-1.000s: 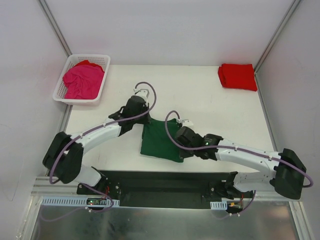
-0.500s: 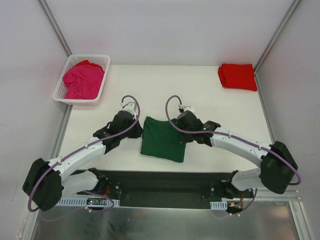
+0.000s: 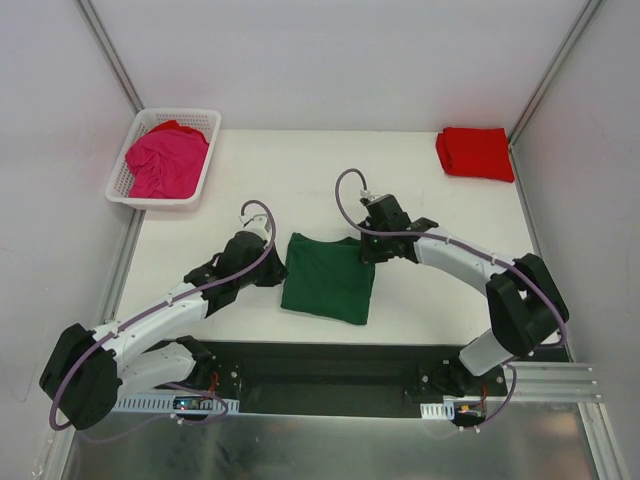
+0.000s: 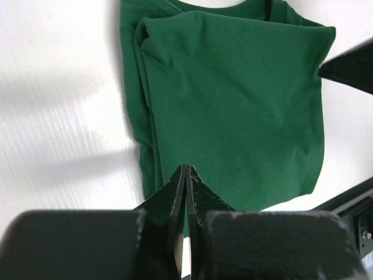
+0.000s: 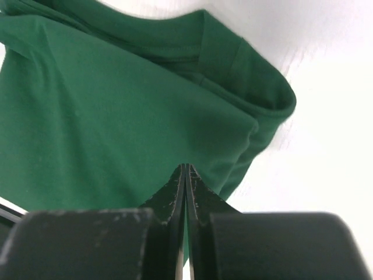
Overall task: Fold and stack the t-shirts
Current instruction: Fold the long partially folded tshirt into a neat square
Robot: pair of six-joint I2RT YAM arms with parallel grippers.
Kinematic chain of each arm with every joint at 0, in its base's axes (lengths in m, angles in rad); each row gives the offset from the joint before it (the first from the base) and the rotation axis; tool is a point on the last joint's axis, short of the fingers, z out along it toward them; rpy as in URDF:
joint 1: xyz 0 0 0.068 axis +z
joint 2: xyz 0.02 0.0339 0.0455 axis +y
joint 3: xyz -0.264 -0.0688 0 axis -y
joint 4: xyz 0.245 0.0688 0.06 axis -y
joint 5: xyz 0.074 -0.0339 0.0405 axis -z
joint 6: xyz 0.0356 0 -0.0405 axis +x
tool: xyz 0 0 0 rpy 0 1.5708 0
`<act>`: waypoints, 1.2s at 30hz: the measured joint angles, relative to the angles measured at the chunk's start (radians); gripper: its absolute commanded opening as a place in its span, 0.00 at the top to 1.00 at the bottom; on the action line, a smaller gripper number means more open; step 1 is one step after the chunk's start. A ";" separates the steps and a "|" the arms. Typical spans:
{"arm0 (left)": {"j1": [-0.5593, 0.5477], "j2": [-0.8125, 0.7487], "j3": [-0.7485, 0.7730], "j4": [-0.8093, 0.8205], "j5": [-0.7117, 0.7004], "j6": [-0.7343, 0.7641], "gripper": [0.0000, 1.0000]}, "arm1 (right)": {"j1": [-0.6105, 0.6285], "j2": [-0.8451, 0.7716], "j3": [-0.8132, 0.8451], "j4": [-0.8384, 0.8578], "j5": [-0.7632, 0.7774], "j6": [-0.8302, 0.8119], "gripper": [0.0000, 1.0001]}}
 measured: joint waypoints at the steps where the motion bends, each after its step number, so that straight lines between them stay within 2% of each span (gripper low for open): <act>1: 0.000 0.000 0.000 0.002 0.008 -0.002 1.00 | -0.005 0.011 0.009 0.002 -0.009 -0.007 0.99; 17: -0.111 -0.015 0.000 0.011 0.068 -0.078 1.00 | -0.050 0.150 0.110 0.023 -0.061 -0.060 0.99; 36: -0.157 0.081 -0.135 0.122 0.061 -0.133 1.00 | -0.088 0.217 0.111 0.039 -0.091 -0.069 0.99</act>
